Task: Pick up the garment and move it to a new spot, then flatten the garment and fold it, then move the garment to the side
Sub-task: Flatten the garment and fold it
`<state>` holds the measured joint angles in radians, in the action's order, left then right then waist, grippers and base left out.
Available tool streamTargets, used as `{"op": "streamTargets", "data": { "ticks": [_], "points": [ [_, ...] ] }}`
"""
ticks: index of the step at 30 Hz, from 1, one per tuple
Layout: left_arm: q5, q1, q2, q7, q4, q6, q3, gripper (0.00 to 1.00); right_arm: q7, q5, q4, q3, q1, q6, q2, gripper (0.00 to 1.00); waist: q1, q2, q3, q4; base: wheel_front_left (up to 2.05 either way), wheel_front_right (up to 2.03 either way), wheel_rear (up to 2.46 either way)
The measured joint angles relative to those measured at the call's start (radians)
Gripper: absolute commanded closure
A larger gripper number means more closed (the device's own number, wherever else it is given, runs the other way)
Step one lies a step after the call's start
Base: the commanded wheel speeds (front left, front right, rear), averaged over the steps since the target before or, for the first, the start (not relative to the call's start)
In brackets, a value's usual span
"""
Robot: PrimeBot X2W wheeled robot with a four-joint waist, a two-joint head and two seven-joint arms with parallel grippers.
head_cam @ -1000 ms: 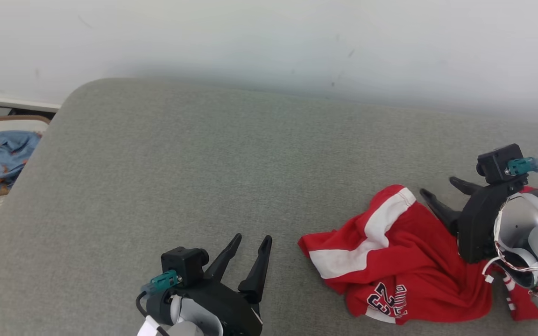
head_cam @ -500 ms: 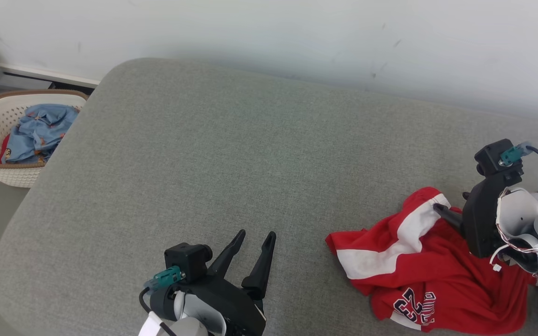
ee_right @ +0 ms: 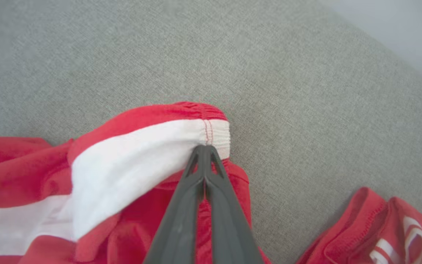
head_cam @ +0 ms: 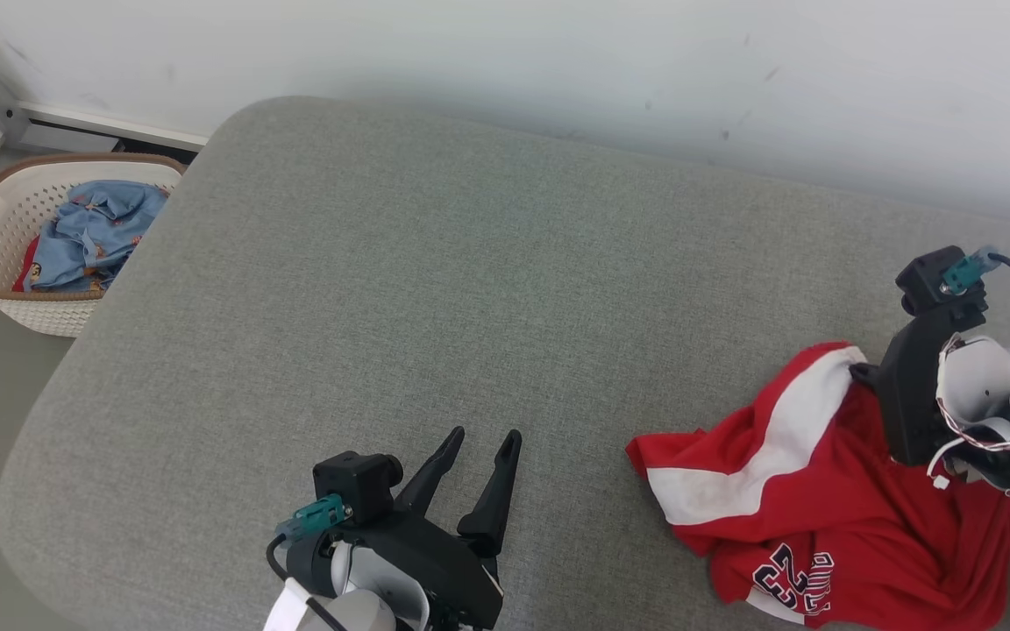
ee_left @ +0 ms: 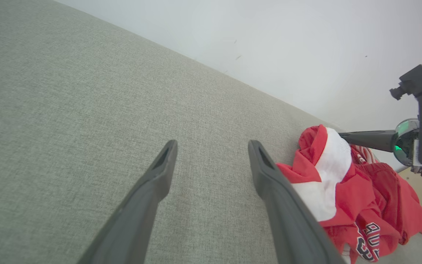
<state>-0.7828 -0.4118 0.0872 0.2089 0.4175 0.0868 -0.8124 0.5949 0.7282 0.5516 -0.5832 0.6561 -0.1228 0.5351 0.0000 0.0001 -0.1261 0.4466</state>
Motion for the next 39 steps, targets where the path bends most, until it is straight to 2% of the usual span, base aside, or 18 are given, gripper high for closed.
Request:
{"op": "streamTargets", "data": {
  "ticks": [7,15,18,22,23,24,29,39],
  "points": [
    [-0.001,-0.006,-0.011,0.003,0.026,-0.009,-0.003,0.0,-0.067,0.0,-0.002,-0.012,0.081,-0.001,-0.039,1.0,0.0,0.0,0.014,0.007,0.0,0.0,0.0],
    [-0.008,-0.011,-0.021,0.004,0.057,-0.018,-0.011,0.0,-0.117,0.019,-0.011,-0.078,0.197,-0.001,-0.152,1.0,0.0,0.0,0.041,0.039,0.0,0.0,0.0],
    [-0.009,-0.005,-0.02,0.008,0.061,-0.017,-0.006,0.0,-0.101,0.025,-0.003,-0.143,0.195,-0.002,-0.144,1.0,-0.0002,0.0,0.058,0.043,0.0,0.0,0.0],
    [-0.009,0.004,-0.017,0.013,0.063,-0.017,-0.001,0.0,-0.104,0.03,0.031,-0.16,0.17,-0.002,-0.069,1.0,-0.0002,0.0,0.075,0.039,0.0,0.0,0.0],
    [-0.009,0.006,-0.013,0.013,0.063,-0.017,0.0,0.0,-0.107,0.035,0.037,-0.16,0.153,-0.002,-0.057,0.69,-0.0002,0.0,0.079,0.037,0.0,0.0,0.0],
    [-0.009,0.012,-0.009,0.013,0.061,-0.017,0.002,0.0,-0.107,0.039,0.038,-0.162,0.137,-0.002,-0.051,0.0,-0.0002,0.0,0.082,0.033,0.0,0.0,0.0],
    [-0.01,0.039,0.021,0.018,0.058,-0.016,0.017,0.0,-0.106,0.058,0.037,-0.172,0.112,-0.002,-0.049,0.0,-0.0002,-0.0001,0.087,0.003,0.0,0.0,0.0],
    [-0.01,0.039,0.008,0.021,0.042,-0.016,0.013,0.0,-0.092,0.077,0.056,-0.183,0.075,-0.002,0.012,0.0,-0.0001,0.0,0.082,-0.036,0.0,0.0,0.0]
  ]
}}
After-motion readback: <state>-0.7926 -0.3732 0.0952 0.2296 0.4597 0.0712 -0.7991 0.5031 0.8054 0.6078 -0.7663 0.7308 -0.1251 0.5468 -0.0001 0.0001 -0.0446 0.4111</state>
